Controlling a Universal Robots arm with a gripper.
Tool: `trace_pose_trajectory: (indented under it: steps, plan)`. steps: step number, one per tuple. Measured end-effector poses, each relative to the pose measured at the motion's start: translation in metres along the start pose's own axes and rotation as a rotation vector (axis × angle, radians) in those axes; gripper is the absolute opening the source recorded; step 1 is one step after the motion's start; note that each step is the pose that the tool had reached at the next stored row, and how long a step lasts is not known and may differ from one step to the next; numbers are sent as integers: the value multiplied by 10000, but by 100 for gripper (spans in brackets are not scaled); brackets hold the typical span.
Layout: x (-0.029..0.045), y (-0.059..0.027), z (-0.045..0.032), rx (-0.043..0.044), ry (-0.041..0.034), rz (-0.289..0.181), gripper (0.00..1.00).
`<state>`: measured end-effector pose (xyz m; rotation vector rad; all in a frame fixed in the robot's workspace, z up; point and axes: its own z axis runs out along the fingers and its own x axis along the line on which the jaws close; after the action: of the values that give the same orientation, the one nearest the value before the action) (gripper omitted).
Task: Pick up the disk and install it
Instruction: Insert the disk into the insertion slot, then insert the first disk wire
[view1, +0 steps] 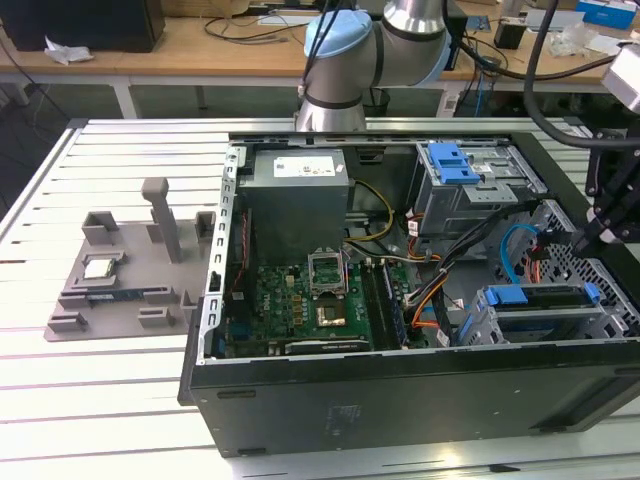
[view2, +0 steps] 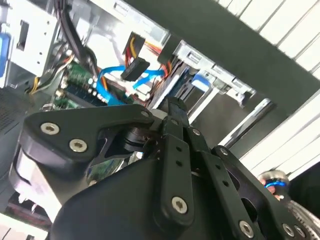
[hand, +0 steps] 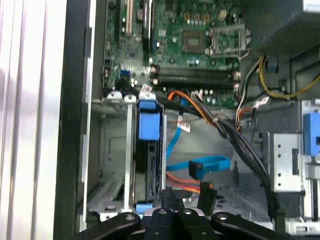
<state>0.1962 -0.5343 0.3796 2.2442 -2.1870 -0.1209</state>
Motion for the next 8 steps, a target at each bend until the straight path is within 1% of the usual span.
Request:
trace_pose_trajectory:
  steps: [1, 8]
  plan:
    - [1, 0, 1, 29, 0, -2, 11]
    - [0, 0, 0, 30, 9, -2, 11]
